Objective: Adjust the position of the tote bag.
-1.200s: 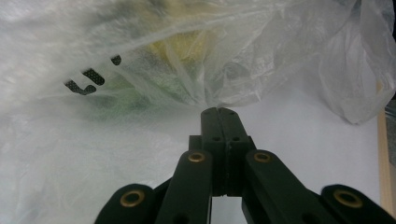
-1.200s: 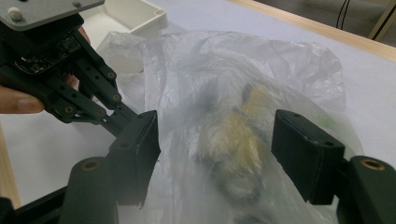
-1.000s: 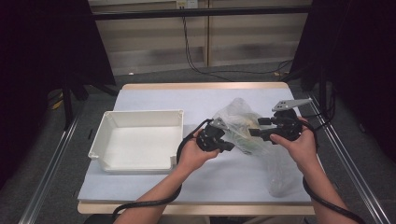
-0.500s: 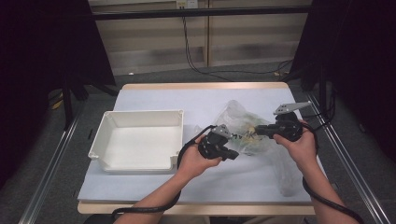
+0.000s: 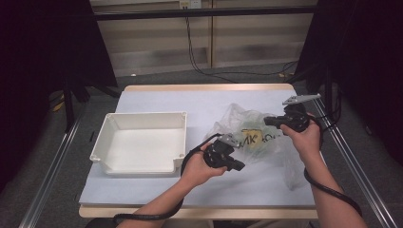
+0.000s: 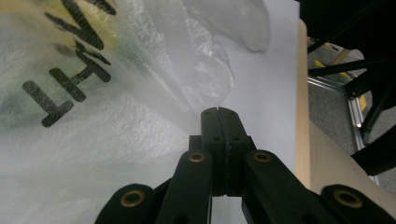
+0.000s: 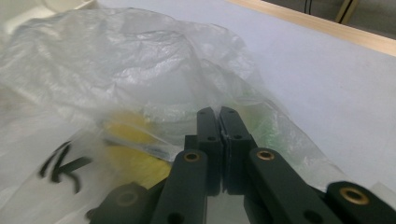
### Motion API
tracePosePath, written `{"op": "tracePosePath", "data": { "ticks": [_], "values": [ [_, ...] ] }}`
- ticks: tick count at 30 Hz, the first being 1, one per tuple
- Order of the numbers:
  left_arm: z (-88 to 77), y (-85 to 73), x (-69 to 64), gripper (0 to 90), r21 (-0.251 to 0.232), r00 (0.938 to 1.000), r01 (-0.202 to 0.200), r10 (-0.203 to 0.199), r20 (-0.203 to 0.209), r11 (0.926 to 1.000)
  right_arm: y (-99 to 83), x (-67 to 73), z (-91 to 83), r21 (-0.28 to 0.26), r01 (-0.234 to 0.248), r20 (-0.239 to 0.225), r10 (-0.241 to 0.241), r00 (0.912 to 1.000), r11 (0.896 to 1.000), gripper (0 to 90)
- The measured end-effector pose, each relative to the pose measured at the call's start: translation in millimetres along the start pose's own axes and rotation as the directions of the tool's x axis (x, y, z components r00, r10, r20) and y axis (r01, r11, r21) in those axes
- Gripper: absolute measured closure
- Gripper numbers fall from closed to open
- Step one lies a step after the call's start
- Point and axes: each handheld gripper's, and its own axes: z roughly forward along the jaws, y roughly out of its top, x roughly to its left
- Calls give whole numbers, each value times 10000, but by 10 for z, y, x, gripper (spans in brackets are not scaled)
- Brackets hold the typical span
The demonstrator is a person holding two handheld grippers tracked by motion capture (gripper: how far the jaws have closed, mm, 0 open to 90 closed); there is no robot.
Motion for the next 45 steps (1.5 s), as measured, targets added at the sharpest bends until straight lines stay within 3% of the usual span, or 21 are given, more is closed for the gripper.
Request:
{"op": "tracePosePath", "data": {
  "ticks": [1,2,5,7,10,15,25,28,29,30,33,36,38,40,42,43,45],
  "values": [
    [-16,8,-5,900,235,10000,-44,43,58,9997,-1,-13,15,30,-69,45,69,10000,10000,881],
    [2,-6,-14,900,-86,9999,16,-15,127,10000,-6,-31,38,77,-113,60,113,9999,9999,882],
    [-16,-5,-23,900,22,10000,-85,86,-15,10000,-28,-36,78,201,-90,117,88,9999,9998,864],
    [-40,2,-5,900,18,9999,-37,38,-121,10000,-40,5,77,89,-76,-78,77,9999,9999,791],
    [-48,1,28,900,73,9997,8,-6,-250,10000,-48,99,41,98,185,96,-186,9998,9998,686],
    [-36,-30,83,900,77,9983,165,-160,-552,9998,-78,161,-62,-106,18,-36,-19,10000,9999,544],
    [-30,-57,188,900,339,9953,375,-343,-904,9987,-126,348,-276,-340,434,-218,-441,9988,9985,471],
    [-20,-61,203,900,77,9950,486,-477,-876,9988,-134,405,-296,-419,601,-354,-616,9975,9973,471],
    [-36,-51,217,900,331,9949,436,-403,-929,9985,-136,421,-299,-388,624,-349,-637,9974,9973,471],
    [-18,-62,221,900,84,9949,494,-485,-879,9987,-138,432,-300,-409,674,-377,-690,9969,9969,472],
    [-24,-58,228,900,357,9951,456,-423,-898,9983,-136,424,-292,-375,649,-324,-661,9973,9972,466],
    [-1,-72,209,900,198,9968,469,-455,-653,9987,-130,375,-256,-432,434,-249,-445,9987,9981,454],
    [-10,-63,186,900,417,9966,417,-386,-723,9983,-114,363,-215,-413,316,-411,-333,9986,9986,406],
    [-15,-54,158,900,360,9974,437,-416,-595,9984,-85,379,-150,-320,285,-814,-310,9962,9991,324],
    [-19,-45,140,900,366,9978,346,-325,-574,9987,-50,433,-78,-164,435,-867,-447,9952,9989,291],
    [-13,-37,102,900,40,9989,357,-356,-297,9994,-36,453,-51,-193,499,-890,-514,9947,9986,284],
    [-18,-24,55,900,-84,9994,342,-343,-59,9994,-18,486,-3,-183,607,-989,-622,9931,9980,285]
  ]
}}
